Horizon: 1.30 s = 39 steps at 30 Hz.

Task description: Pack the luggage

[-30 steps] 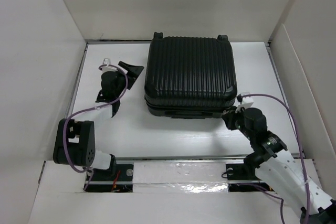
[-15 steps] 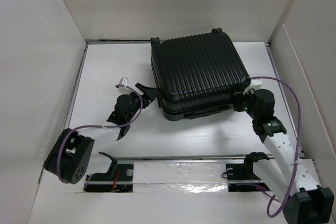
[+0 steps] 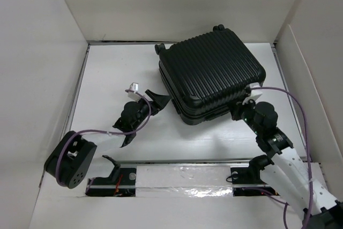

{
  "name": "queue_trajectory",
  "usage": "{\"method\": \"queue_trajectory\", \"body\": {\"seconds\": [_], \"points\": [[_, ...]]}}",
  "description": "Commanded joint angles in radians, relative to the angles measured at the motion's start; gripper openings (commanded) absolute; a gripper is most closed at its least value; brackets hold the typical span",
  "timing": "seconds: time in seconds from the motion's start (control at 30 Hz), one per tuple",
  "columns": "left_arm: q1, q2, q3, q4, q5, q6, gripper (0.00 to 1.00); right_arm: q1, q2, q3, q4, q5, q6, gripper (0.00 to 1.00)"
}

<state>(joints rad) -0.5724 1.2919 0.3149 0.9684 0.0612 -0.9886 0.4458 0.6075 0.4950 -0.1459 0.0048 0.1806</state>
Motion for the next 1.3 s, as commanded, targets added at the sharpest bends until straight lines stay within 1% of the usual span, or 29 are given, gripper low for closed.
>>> {"method": "queue_trajectory", "body": {"seconds": [0.0,0.03,0.1,0.13,0.17,0.2,0.23,0.27,0.3,0.33,0.37,0.4,0.47,0.5,0.53,0.57,0.6,0.67,0.7,0.73,0.77,0.83,0.87,0.93,0.97,1.07,1.17,1.27], "points": [[0.017,-0.098,-0.014,-0.015,0.003,0.03,0.68,-0.14,0.02,-0.023,0.041,0.034,0.033,0.0],[0.017,-0.114,-0.017,-0.029,-0.001,0.039,0.68,-0.238,0.049,-0.018,0.039,0.017,0.039,0.0],[0.017,-0.161,-0.025,-0.069,-0.014,0.07,0.68,-0.342,0.049,0.007,0.069,-0.027,0.065,0.0],[0.017,-0.175,-0.031,-0.08,-0.021,0.08,0.68,-0.395,0.026,0.013,0.095,-0.095,0.069,0.14],[0.017,-0.19,-0.033,-0.097,-0.026,0.1,0.68,-0.486,0.017,0.036,0.126,-0.127,0.077,0.29],[0.017,-0.209,-0.034,-0.121,-0.031,0.113,0.69,-0.525,0.017,0.063,0.167,-0.162,0.092,0.45],[0.017,-0.216,-0.031,-0.132,-0.026,0.125,0.69,-0.556,0.03,0.103,0.169,-0.202,0.094,0.71],[0.017,-0.22,-0.028,-0.145,-0.023,0.133,0.7,-0.593,0.097,0.152,0.158,-0.207,0.091,0.8],[0.017,-0.224,-0.027,-0.152,-0.006,0.148,0.71,-0.593,0.148,0.263,0.149,-0.209,0.071,0.92],[0.017,-0.224,-0.023,-0.152,0.005,0.154,0.71,-0.593,0.208,0.317,0.149,-0.207,0.066,0.95],[0.017,-0.221,-0.02,-0.154,0.012,0.162,0.72,-0.604,0.344,0.376,0.146,-0.239,0.057,0.98],[0.017,-0.215,-0.017,-0.155,0.029,0.175,0.74,-0.604,0.415,0.487,0.113,-0.273,0.025,1.0],[0.017,-0.204,-0.011,-0.154,0.041,0.186,0.75,-0.604,0.552,0.591,0.091,-0.333,0.014,1.0],[0.017,-0.195,-0.011,-0.142,0.064,0.192,0.77,-0.604,0.674,0.634,0.08,-0.341,0.008,1.0],[0.017,-0.191,-0.01,-0.135,0.08,0.205,0.78,-0.604,0.731,0.701,0.086,-0.357,0.007,1.0],[0.017,-0.189,-0.01,-0.126,0.097,0.212,0.78,-0.617,0.785,0.736,0.085,-0.441,0.0,1.0],[0.017,-0.18,-0.01,-0.106,0.129,0.22,0.8,-0.618,0.835,0.769,0.077,-0.481,-0.007,1.0],[0.017,-0.163,-0.007,-0.077,0.173,0.234,0.83,-0.627,1.016,0.859,0.056,-0.566,-0.018,1.0],[0.017,-0.155,-0.007,-0.07,0.189,0.238,0.84,-0.627,1.017,0.891,0.037,-0.589,-0.027,1.0],[0.017,-0.148,-0.002,-0.062,0.206,0.242,0.84,-0.627,1.101,0.924,0.019,-0.615,-0.039,1.0],[0.017,-0.141,0.0,-0.051,0.218,0.242,0.84,-0.601,1.141,0.985,-0.001,-0.675,-0.056,1.0],[0.017,-0.129,-0.002,-0.037,0.239,0.24,0.84,-0.57,1.208,1.042,-0.078,-0.726,-0.114,1.0],[0.017,-0.128,-0.003,-0.039,0.239,0.24,0.83,-0.526,1.253,1.059,-0.09,-0.761,-0.131,1.0],[0.003,-0.128,-0.011,-0.048,0.209,0.235,0.83,-0.477,1.279,1.085,-0.098,-0.792,-0.164,1.0],[-0.01,-0.128,-0.013,-0.05,0.197,0.234,0.83,-0.429,1.307,1.091,-0.093,-0.81,-0.165,1.0],[-0.023,-0.117,-0.017,-0.048,0.172,0.214,0.81,-0.368,1.353,1.149,-0.086,-0.865,-0.158,1.0],[-0.023,-0.114,-0.025,-0.042,0.17,0.2,0.8,-0.303,1.402,1.226,-0.07,-0.867,-0.115,1.0],[-0.023,-0.132,-0.039,-0.03,0.161,0.192,0.8,-0.25,1.434,1.323,-0.11,-0.85,-0.112,1.0]]}}
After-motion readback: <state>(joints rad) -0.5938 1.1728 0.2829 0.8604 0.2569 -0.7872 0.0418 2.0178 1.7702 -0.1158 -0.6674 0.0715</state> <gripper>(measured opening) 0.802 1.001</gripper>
